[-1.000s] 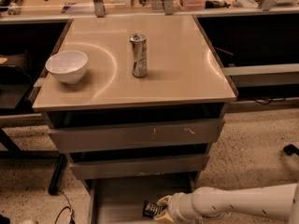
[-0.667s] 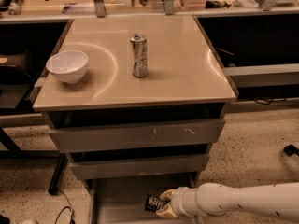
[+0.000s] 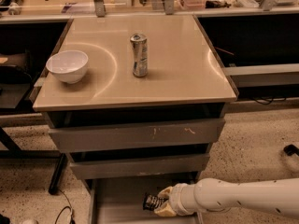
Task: Pick rxbar chocolate from bottom drawer and place on counter
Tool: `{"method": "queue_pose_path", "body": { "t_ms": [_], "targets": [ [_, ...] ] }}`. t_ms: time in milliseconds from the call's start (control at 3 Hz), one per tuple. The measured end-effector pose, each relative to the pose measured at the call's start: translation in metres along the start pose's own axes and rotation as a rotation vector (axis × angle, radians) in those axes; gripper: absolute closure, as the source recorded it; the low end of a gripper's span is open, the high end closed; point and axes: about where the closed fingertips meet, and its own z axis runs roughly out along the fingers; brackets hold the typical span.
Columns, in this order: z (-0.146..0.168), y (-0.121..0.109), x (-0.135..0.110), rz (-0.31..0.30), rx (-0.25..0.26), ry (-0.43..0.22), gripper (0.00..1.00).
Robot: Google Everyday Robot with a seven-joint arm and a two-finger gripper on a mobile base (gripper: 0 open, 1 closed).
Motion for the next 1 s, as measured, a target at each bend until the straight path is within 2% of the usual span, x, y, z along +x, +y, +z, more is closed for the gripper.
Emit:
{"method": "queue_pose_path", "body": {
  "t_ms": [333,667,1000],
  "targets": [
    [-0.028,0.002,-0.032,-0.003,0.021,0.01,1.0],
    [-0.067,-0.001,-0.065,-0.031,0.072,0.021,1.0],
    [-0.103,-0.005,-0.098,-0.093,0.133,0.027,1.0]
  ]
}}
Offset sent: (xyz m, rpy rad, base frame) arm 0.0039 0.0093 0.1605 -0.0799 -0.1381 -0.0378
